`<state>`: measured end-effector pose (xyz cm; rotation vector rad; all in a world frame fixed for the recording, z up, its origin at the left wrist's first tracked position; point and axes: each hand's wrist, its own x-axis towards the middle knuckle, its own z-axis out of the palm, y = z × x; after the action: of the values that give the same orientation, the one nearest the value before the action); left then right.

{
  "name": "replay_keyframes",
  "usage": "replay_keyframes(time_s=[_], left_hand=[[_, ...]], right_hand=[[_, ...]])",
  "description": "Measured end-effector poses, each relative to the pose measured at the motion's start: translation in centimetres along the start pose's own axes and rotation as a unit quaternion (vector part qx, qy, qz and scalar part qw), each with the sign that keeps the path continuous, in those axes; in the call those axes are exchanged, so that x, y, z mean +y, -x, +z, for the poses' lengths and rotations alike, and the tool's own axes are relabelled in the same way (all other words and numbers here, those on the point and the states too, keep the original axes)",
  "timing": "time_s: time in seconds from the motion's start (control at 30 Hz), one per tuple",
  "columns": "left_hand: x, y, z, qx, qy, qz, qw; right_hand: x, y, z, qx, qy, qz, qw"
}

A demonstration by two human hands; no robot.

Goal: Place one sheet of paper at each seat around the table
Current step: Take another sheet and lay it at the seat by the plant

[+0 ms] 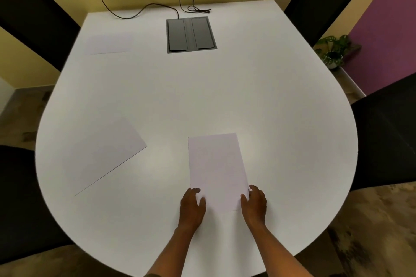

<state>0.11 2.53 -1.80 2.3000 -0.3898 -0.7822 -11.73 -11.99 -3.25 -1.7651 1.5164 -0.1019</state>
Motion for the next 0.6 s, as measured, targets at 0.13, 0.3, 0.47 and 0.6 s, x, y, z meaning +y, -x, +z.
replay_keyframes(time_s=[0.13, 0.3, 0.47, 0.6], left_hand=[[0.3, 0.3, -0.1, 0.048, 0.029, -0.012, 0.998], [1.1, 0.0, 0.0, 0.088, 0.086, -0.056, 0.991], [2.1, -0.2, 0.1, 0.097, 0.132, -0.091, 0.982], [2.6, -0.2, 0.4, 0.119, 0.150, -0.113, 0.975]], right_hand=[[-0.3, -0.3, -0.5, 0.005, -0.059, 0.018, 0.998], [-0.4, -0.8, -1.2, 0.005, -0.062, 0.035, 0.997], [0.0, -1.0, -1.7, 0.001, -0.061, 0.045, 0.997], [0.3, -1.2, -2.1, -0.009, -0.055, 0.050, 0.997]])
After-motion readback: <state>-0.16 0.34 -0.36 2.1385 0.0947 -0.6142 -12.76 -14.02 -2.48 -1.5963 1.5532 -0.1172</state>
